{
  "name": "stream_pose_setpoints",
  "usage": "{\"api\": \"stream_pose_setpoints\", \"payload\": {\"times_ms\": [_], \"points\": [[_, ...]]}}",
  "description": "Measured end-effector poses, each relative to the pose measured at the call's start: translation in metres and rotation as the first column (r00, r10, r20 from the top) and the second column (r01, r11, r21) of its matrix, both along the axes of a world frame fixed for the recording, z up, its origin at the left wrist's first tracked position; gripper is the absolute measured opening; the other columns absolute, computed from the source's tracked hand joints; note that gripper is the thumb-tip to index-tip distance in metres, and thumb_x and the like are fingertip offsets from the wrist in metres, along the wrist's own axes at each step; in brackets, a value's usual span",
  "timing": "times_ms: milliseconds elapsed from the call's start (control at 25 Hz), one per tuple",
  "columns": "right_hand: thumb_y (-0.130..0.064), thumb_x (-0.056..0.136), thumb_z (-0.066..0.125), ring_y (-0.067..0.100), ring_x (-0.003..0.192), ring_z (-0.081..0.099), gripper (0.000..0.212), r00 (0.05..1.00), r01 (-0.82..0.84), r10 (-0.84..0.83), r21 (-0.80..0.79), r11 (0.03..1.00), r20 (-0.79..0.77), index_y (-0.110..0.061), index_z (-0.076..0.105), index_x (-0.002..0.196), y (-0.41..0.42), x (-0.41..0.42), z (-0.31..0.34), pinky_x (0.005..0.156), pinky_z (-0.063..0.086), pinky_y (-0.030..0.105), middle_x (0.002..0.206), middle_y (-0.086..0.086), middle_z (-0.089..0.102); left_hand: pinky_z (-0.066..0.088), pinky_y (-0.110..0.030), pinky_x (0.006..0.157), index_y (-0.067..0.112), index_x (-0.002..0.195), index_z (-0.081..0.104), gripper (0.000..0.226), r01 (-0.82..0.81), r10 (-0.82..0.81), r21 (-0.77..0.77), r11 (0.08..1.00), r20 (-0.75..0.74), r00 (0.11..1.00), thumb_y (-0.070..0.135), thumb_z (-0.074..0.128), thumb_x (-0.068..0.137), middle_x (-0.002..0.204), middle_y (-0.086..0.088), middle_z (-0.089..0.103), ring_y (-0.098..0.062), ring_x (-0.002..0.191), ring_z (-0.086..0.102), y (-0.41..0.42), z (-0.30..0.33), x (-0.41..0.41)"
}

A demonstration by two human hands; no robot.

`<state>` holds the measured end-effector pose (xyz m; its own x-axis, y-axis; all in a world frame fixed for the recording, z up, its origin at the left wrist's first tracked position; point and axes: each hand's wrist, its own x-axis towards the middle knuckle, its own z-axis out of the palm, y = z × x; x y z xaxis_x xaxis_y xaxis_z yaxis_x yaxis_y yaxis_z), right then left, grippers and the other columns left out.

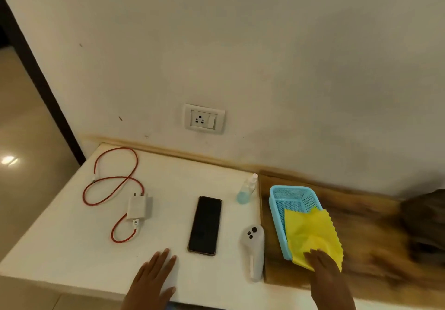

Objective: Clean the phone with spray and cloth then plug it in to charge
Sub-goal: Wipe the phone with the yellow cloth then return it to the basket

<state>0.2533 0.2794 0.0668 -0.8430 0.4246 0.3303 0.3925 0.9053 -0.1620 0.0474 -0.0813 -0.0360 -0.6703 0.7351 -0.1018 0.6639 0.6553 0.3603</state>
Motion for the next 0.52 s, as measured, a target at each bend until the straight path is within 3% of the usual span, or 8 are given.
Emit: {"api": "stream_pose_setpoints", "payload": {"times_ms": [80,120,200,320,400,520], "points": [[-0.004,0.067,0.030,0.029,0.097,0.046,0.039,0.996,0.070,-0.070,0.007,0.998,-0.048,-0.015,0.050,0.099,0.007,0.003,0.002,0.108,0.018,0.015,0.105,0.010,0.055,-0.004,-0.019,0.110,0.032,0.147,0.015,0.069,-0.006,0.007,0.028,1.000,-0.031,0.999,0.065,0.009,0.087,0.157,0.011,-0.003,-0.004,0.142,-0.007,0.001,0.001,0.000],[-0.003,0.069,0.030,0.031,0.100,0.046,0.037,0.995,0.086,-0.085,0.018,0.996,-0.057,-0.014,0.051,0.098,0.012,0.004,0.003,0.109,0.017,0.018,0.103,0.017,0.060,-0.004,-0.019,0.109,0.032,0.149,0.009,0.070,-0.006,0.008,0.041,0.999,-0.051,0.999,0.065,0.009,0.087,0.157,0.011,-0.004,-0.005,0.142,-0.007,0.002,0.000,-0.001],[-0.004,0.073,0.030,0.035,0.103,0.045,0.035,0.988,0.096,-0.087,0.064,0.993,-0.129,-0.014,0.052,0.097,0.023,-0.001,0.012,0.104,0.027,0.027,0.101,0.028,0.062,-0.004,-0.019,0.110,0.031,0.149,0.005,0.070,-0.008,0.012,0.058,0.998,-0.077,0.997,0.065,0.008,0.088,0.157,0.011,-0.004,-0.005,0.142,-0.007,0.002,-0.001,0.000],[0.004,0.072,0.038,0.030,0.097,0.048,0.035,0.984,0.072,-0.058,0.077,0.994,-0.168,-0.011,0.057,0.097,0.033,-0.008,0.031,0.093,0.039,0.026,0.098,0.030,0.062,-0.003,-0.019,0.110,0.032,0.149,0.010,0.069,-0.002,0.007,0.065,0.998,-0.075,0.997,0.065,0.009,0.088,0.157,0.011,-0.003,-0.005,0.142,-0.007,0.001,-0.003,0.000],[0.021,0.062,0.053,0.031,0.090,0.057,0.048,0.992,0.072,-0.066,0.055,0.996,-0.110,-0.007,0.062,0.099,0.036,-0.009,0.032,0.073,0.053,0.035,0.095,0.027,0.065,-0.003,-0.019,0.110,0.030,0.144,0.026,0.068,-0.009,0.012,0.055,0.998,-0.058,0.998,0.065,0.010,0.088,0.157,0.011,-0.002,-0.005,0.142,-0.006,0.001,-0.004,0.000],[0.014,0.056,0.064,0.033,0.072,0.069,0.064,0.990,0.034,-0.030,-0.022,0.999,0.141,-0.020,0.052,0.109,0.035,-0.006,0.025,0.059,0.057,0.044,0.088,0.014,0.071,-0.003,-0.019,0.110,0.029,0.138,0.034,0.066,-0.017,0.019,0.059,0.998,-0.037,0.999,0.066,0.012,0.088,0.157,0.012,-0.001,-0.004,0.142,-0.005,0.000,-0.004,-0.002]]}}
